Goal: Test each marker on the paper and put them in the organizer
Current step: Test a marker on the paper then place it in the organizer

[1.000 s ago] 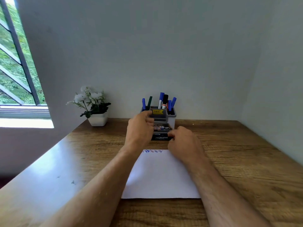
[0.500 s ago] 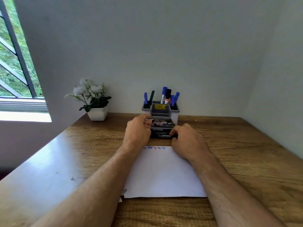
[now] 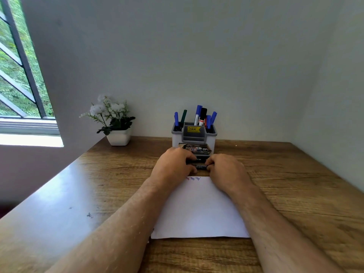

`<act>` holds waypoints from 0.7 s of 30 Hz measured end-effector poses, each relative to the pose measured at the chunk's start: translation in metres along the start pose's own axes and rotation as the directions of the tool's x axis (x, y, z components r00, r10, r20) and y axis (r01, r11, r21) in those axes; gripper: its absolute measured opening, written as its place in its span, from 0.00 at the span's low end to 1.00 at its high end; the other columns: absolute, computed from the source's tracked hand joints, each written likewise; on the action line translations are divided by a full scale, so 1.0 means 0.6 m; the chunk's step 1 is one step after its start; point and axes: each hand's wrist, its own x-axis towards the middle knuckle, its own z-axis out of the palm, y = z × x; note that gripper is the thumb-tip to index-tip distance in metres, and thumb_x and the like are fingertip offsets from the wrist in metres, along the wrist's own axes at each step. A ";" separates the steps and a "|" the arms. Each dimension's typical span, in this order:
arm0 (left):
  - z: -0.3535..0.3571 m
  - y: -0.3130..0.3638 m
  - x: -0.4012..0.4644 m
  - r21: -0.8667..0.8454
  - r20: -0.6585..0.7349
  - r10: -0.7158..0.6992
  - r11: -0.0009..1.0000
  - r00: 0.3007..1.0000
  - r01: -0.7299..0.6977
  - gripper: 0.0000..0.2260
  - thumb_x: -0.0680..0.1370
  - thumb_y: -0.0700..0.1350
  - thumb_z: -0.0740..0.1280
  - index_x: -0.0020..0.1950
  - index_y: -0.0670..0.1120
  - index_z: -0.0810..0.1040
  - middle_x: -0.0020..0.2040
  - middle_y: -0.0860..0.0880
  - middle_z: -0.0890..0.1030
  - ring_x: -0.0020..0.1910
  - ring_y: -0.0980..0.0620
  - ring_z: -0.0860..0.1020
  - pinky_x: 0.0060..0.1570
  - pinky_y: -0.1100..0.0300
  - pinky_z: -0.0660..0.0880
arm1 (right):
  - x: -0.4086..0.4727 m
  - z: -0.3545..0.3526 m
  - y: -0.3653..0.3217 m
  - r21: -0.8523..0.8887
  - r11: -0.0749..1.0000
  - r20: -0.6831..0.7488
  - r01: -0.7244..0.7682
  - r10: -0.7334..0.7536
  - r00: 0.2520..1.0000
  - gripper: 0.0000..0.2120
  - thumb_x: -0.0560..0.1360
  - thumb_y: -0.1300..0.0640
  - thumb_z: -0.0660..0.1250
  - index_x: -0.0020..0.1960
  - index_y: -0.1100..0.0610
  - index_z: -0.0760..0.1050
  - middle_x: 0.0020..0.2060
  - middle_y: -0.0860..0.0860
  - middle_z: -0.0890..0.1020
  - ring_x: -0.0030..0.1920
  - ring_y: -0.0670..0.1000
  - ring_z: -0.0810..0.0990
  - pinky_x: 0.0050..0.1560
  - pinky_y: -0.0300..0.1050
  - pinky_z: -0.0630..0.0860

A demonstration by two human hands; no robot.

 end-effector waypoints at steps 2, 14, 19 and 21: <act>0.001 0.001 -0.002 0.058 -0.011 0.035 0.998 0.999 -0.035 0.16 0.75 0.52 0.74 0.63 0.57 0.82 0.60 0.49 0.82 0.58 0.49 0.77 0.58 0.54 0.74 | 0.000 0.001 0.000 -0.005 1.000 -0.010 0.024 -0.024 1.000 0.10 0.78 0.55 0.65 0.57 0.43 0.78 0.54 0.47 0.81 0.54 0.50 0.77 0.59 0.53 0.72; -0.015 0.012 -0.003 -0.391 -0.234 -0.165 0.918 0.958 0.062 0.08 0.81 0.49 0.67 0.54 0.50 0.84 0.44 0.54 0.83 0.42 0.57 0.81 0.42 0.61 0.80 | -0.006 -0.015 -0.018 0.259 0.939 -0.397 0.229 -0.112 0.911 0.20 0.81 0.54 0.63 0.72 0.55 0.69 0.59 0.52 0.81 0.58 0.52 0.80 0.57 0.48 0.78; -0.022 0.027 -0.005 -0.762 -0.058 -0.213 0.641 0.975 0.095 0.09 0.84 0.46 0.62 0.51 0.51 0.83 0.41 0.54 0.87 0.43 0.56 0.85 0.45 0.62 0.81 | -0.007 -0.020 -0.022 0.306 0.908 -0.442 0.285 -0.130 0.888 0.21 0.82 0.48 0.58 0.71 0.55 0.71 0.58 0.52 0.83 0.57 0.52 0.81 0.55 0.47 0.78; -0.018 0.034 -0.009 -0.819 -0.009 -0.123 0.570 0.992 0.064 0.11 0.85 0.43 0.61 0.52 0.48 0.83 0.43 0.51 0.87 0.45 0.53 0.86 0.49 0.57 0.82 | -0.009 -0.021 -0.026 0.349 0.890 -0.443 0.294 -0.120 0.888 0.23 0.82 0.44 0.56 0.72 0.54 0.71 0.56 0.50 0.84 0.57 0.51 0.81 0.55 0.47 0.78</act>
